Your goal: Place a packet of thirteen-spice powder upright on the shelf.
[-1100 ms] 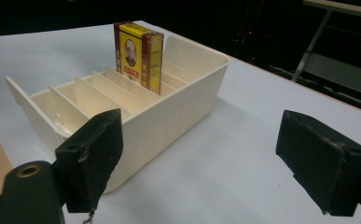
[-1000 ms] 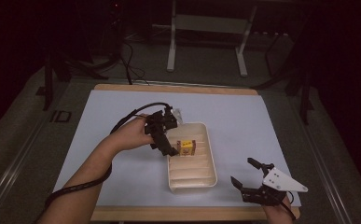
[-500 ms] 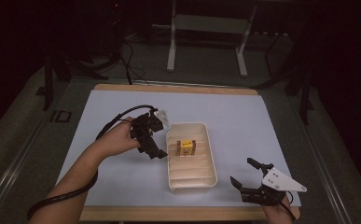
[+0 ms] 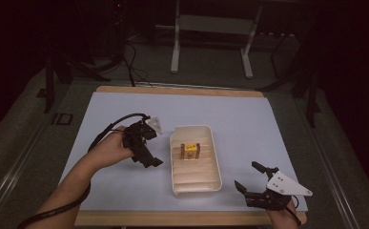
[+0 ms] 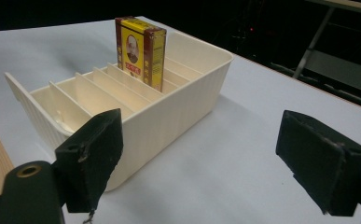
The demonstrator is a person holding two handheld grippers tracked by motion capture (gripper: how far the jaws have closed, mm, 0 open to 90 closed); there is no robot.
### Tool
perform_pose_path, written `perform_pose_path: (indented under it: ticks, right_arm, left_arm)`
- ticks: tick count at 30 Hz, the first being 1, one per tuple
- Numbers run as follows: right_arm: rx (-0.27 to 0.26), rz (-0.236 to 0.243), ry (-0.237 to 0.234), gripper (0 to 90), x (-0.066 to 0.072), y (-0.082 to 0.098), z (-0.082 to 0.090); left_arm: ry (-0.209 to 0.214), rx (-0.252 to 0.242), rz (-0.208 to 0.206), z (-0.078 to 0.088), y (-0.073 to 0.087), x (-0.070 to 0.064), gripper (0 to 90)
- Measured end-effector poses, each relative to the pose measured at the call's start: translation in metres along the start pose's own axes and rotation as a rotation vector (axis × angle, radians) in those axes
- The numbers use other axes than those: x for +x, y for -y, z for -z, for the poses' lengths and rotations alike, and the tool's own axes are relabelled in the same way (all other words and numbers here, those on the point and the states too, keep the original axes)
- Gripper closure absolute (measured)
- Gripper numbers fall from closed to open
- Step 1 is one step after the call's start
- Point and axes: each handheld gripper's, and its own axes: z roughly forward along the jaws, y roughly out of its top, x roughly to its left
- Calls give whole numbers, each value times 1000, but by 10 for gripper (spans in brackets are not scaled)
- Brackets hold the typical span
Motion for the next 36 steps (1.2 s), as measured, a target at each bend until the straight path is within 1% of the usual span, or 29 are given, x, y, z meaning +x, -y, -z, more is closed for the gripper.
perform_pose_path:
  ticks: [2, 3, 4, 7, 8, 9, 13, 15, 17, 20, 21, 22, 23, 25, 26, 28, 30, 31, 34, 36]
  right_arm:
    - [0, -1, 0, 149, 0, 0, 0]
    - [1, -2, 0, 149, 0, 0, 0]
    - [1, -2, 0, 149, 0, 0, 0]
    - [4, -1, -1, 149, 0, 0, -1]
    - [4, -1, -1, 149, 0, 0, -1]
    - [4, 1, -2, 149, 0, 0, -1]
    - [6, -3, -2, 149, 0, 0, -1]
    - [6, -2, -2, 149, 0, 0, -1]
    - [7, -1, -2, 149, 0, 0, -1]
    - [7, -1, -2, 149, 1, 0, -1]
    - [6, -2, -2, 149, 1, 0, -1]
    - [6, -2, -2, 149, 1, 0, -1]
    - [9, 0, -1, 149, 1, 0, -1]
    - [9, 0, -1, 149, 1, 0, -2]
    - [9, 1, -1, 149, 1, 0, -2]
    - [10, -1, -1, 149, 1, 0, -2]
    - [11, 0, -1, 149, 1, 0, -2]
    - [11, 0, -1, 149, 1, 0, -2]
    - [11, 1, -2, 149, 1, 0, -2]
    - [11, -1, -1, 149, 1, 0, -2]
  left_arm:
    - [-6, -3, 13, 0, 5, -2, 21]
    - [-4, -3, 8, 0, 7, -2, 21]
    - [-10, -9, 10, 0, 9, -3, 21]
    - [-14, -21, 31, -1, 16, -4, 21]
    - [-14, -21, 31, -1, 16, -4, 21]
    - [-15, -30, 51, -1, 21, -5, 21]
    - [-19, -48, 70, -4, 32, -8, 21]
    - [-29, -56, 80, -6, 37, -9, 21]
    - [-29, -69, 99, -8, 43, -11, 21]
    - [-31, -80, 113, -11, 51, -14, 21]
    - [-27, -89, 124, -12, 53, -14, 21]
    - [-27, -89, 124, -12, 53, -14, 21]
    - [-22, -101, 137, -15, 60, -16, 21]
    - [-28, -115, 147, -17, 64, -17, 21]
    - [-20, -127, 162, -19, 67, -18, 21]
    - [-18, -137, 175, -22, 72, -20, 21]
    - [-20, -135, 173, -24, 74, -21, 21]
    - [-1, -158, 188, -27, 79, -24, 20]
    - [-8, -156, 180, -32, 84, -29, 21]
    - [-6, -158, 186, -35, 88, -32, 21]
